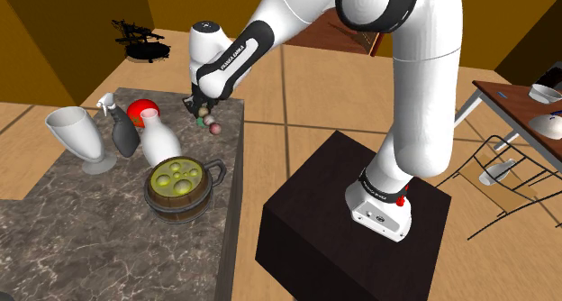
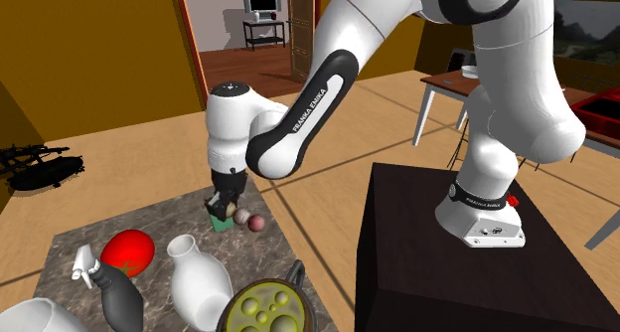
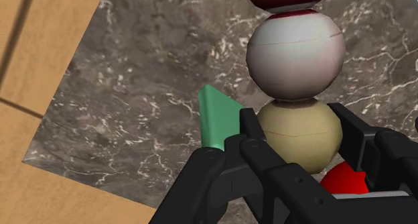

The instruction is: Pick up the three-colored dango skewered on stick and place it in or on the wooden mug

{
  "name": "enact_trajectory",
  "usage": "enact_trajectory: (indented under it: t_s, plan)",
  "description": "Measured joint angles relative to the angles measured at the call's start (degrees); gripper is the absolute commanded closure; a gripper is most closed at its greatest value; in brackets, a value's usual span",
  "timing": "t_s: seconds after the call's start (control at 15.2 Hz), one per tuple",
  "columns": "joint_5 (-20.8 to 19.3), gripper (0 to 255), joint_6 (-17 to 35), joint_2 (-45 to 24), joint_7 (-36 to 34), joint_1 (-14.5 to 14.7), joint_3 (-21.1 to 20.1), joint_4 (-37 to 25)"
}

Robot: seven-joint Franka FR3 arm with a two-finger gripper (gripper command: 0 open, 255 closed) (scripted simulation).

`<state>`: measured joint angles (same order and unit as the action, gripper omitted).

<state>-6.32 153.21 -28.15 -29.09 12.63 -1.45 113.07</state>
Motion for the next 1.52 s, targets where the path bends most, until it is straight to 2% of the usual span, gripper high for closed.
enact_trajectory:
  t_s: [1.32,1.52]
  plan:
    - [1.51,255,-12.06,9.97,1.42,-0.50,-0.95,-2.10]
    - [0.61,255,-11.80,12.45,-1.55,1.36,-1.44,0.79]
